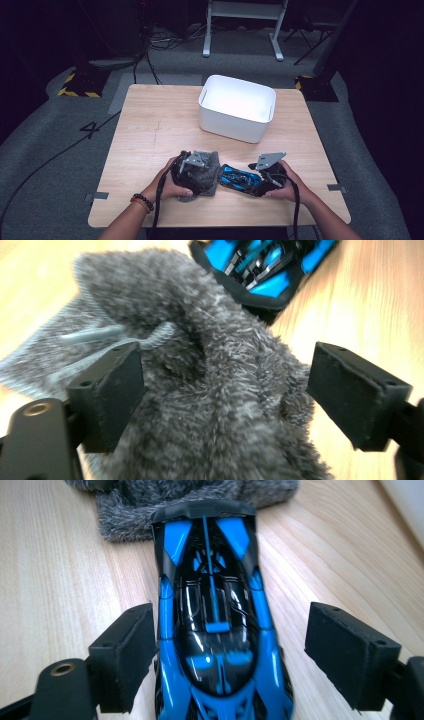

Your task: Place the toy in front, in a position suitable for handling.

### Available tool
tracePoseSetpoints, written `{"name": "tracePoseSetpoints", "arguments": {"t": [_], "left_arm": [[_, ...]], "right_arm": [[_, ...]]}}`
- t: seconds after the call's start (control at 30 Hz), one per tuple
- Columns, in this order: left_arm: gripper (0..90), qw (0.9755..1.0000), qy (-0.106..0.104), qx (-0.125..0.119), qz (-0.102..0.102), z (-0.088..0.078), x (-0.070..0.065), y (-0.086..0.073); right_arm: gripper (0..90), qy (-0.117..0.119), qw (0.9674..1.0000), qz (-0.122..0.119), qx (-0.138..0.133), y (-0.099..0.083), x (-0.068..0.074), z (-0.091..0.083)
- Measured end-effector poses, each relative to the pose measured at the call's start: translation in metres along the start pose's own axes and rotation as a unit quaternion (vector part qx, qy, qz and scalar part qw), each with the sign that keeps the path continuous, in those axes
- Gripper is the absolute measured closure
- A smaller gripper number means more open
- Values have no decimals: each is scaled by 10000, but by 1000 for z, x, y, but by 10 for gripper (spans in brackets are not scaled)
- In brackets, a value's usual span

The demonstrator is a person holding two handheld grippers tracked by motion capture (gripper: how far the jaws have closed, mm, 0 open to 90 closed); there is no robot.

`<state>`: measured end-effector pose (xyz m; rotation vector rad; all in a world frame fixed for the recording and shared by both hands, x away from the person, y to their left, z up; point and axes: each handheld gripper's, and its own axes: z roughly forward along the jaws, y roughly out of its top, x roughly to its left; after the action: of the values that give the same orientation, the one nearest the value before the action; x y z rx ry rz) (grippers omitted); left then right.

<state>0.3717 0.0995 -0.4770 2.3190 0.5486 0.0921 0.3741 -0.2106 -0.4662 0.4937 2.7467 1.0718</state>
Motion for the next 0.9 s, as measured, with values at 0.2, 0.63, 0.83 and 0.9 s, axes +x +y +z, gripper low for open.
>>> {"name": "tracePoseSetpoints", "arguments": {"t": [0.2,0.63,0.83,0.9], "left_arm": [[159,9990,150,395,172,-1,-7,-13],[266,9980,458,406,142,11,-8,-13],[412,9987,406,255,145,17,-5,-7],[413,9987,423,261,147,22,-6,-2]], "right_arm": [[193,-282,9992,243,162,-23,3,-16],[160,-218,9992,322,132,-48,3,0],[235,-123,9998,148,14,-41,5,7],[240,-128,9998,164,-22,-41,6,7]]}}
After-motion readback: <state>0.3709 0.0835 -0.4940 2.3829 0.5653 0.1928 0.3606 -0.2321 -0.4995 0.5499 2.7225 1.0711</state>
